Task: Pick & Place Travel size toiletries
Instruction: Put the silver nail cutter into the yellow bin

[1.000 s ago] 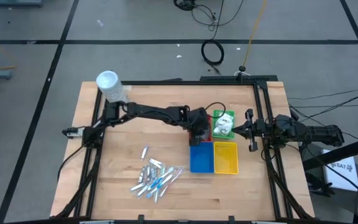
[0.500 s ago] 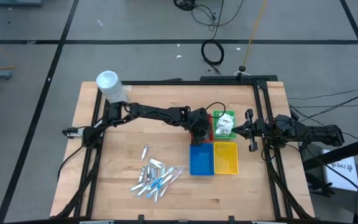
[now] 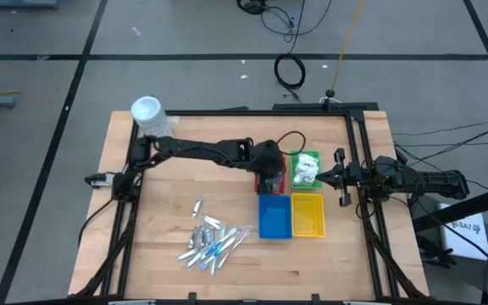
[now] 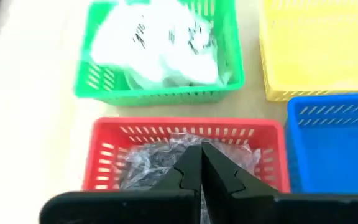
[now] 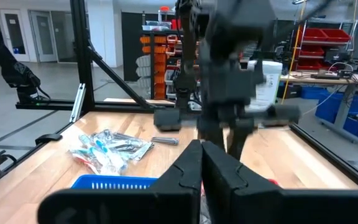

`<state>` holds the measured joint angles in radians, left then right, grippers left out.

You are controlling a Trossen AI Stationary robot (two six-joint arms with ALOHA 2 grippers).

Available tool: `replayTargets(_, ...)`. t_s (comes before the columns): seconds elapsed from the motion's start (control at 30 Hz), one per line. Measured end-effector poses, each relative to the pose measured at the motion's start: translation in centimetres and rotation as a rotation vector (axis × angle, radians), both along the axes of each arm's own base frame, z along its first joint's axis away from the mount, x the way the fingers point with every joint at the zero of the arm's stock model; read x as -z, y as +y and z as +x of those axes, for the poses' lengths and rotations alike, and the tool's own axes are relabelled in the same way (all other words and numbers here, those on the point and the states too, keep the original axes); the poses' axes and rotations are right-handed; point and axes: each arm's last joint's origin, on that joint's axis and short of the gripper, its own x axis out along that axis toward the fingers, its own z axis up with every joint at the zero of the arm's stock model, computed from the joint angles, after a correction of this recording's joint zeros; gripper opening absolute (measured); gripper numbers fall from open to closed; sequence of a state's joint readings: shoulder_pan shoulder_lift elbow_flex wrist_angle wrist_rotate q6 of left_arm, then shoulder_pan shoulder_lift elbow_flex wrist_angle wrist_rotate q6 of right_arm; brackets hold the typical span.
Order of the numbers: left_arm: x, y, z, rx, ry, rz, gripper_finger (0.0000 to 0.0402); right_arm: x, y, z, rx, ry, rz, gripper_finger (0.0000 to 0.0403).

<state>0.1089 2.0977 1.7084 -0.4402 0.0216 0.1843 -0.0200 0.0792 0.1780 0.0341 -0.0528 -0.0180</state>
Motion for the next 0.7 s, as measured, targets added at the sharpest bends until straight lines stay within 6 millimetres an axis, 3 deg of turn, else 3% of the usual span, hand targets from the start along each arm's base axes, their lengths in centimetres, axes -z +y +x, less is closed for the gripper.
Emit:
replayTargets(0.23, -6.6, -2.9, -3.1, 0.060, -0.078, -0.010, 0.0001, 0.0, 0.0, 0.0, -0.001, 0.001, 0.006, 0.0000)
replayTargets(0.4, -9.0, -5.6, -5.7, 0.092, -0.164, 0.023, 0.0001, 0.0, 0.0, 0.0, -0.002, -0.001, 0.006, 0.0000)
replayTargets(0.5, -9.0, -6.8, -7.8, 0.082, -0.215, 0.026, 0.0001, 0.0, 0.0, 0.0, -0.002, 0.000, 0.006, 0.0000)
replayTargets(0.7, -6.1, -7.9, -13.1, -0.083, -0.271, -0.010, 0.0001, 0.0, 0.0, 0.0, -0.001, -0.002, 0.006, 0.0000)
